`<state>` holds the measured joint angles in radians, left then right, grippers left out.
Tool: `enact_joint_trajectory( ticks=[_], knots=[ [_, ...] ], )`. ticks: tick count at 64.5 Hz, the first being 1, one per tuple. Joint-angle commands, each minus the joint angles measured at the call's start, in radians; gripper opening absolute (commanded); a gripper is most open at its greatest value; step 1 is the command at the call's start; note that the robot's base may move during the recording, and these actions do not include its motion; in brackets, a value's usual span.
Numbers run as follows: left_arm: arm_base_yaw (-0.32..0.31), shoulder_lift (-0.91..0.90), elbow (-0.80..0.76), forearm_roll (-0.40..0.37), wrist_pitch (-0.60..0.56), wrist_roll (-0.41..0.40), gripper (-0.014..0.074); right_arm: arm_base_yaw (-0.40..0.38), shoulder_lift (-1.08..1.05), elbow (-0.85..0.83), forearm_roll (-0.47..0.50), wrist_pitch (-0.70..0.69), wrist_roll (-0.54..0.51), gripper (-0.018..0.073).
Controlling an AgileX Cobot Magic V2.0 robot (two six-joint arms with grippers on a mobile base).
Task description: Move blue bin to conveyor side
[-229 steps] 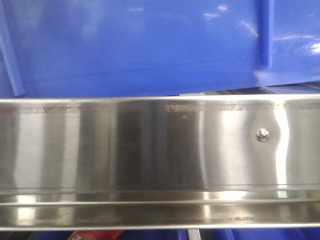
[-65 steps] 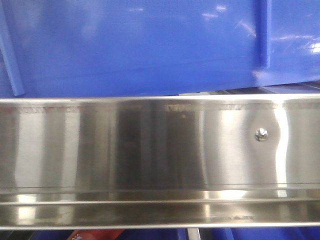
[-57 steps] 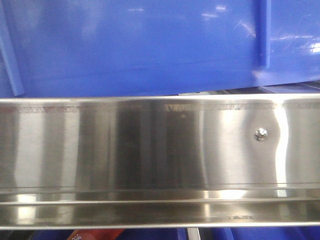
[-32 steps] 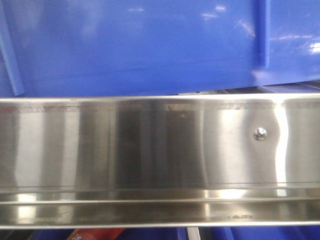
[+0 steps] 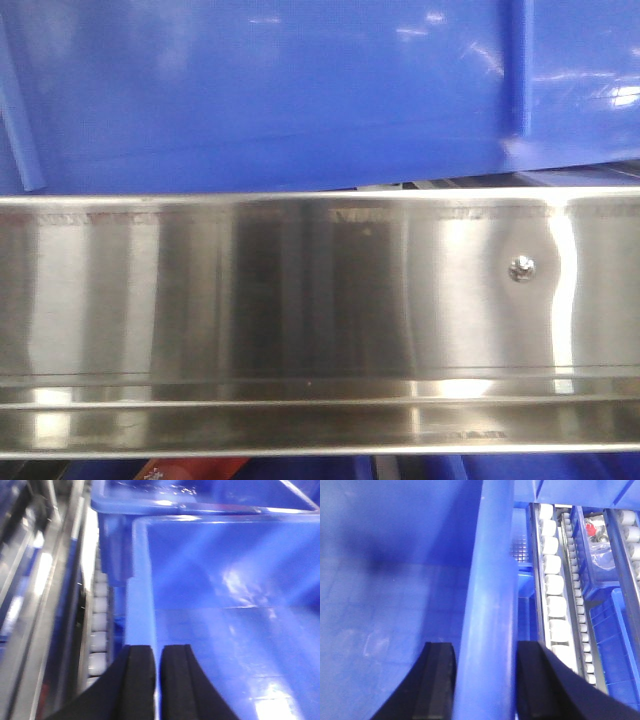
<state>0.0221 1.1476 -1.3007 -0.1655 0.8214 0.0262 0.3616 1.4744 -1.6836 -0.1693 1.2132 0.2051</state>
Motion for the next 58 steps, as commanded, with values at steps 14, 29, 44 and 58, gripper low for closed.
enact_joint_trajectory(
  ticks=[14, 29, 44, 58],
  knots=[
    [-0.006, 0.086, -0.007, -0.013, -0.087, -0.001, 0.0355, -0.001, -0.008, 0.010, -0.003, 0.008, -0.013, -0.0078],
    [-0.006, 0.179, -0.007, -0.013, -0.088, -0.001, 0.0414, -0.001, -0.008, 0.010, -0.003, 0.008, -0.013, -0.0078],
    [-0.006, 0.240, -0.020, -0.026, -0.047, -0.001, 0.0381, -0.001, -0.008, 0.010, -0.003, 0.008, -0.013, -0.0078],
    [-0.006, 0.305, -0.115, -0.026, 0.074, -0.001, 0.0349, -0.001, -0.008, 0.010, -0.003, 0.008, -0.013, -0.0078]
  ],
)
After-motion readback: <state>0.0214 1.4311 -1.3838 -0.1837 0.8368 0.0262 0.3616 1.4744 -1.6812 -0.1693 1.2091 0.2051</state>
